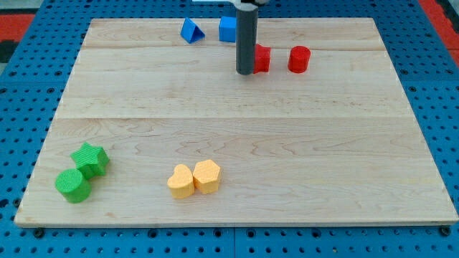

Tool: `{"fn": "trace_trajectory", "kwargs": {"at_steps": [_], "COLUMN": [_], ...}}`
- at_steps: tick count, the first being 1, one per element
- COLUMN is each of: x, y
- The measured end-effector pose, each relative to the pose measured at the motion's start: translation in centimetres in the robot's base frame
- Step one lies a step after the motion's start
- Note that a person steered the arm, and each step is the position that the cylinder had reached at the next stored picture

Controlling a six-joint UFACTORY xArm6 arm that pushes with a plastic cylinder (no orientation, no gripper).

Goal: Move the arm to the bottom of the red star

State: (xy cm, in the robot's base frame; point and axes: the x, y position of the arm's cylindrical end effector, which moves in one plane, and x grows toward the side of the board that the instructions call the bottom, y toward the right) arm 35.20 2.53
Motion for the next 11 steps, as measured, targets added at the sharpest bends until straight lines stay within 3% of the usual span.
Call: {"fn": "trace_trajectory", "kwargs": {"at_steps": [1,3,5,9,11], "x": [2.9,3.9,6.7,8.8,7.7], "y": [0.1,4.3,4.3,-3.5,-5.1]}}
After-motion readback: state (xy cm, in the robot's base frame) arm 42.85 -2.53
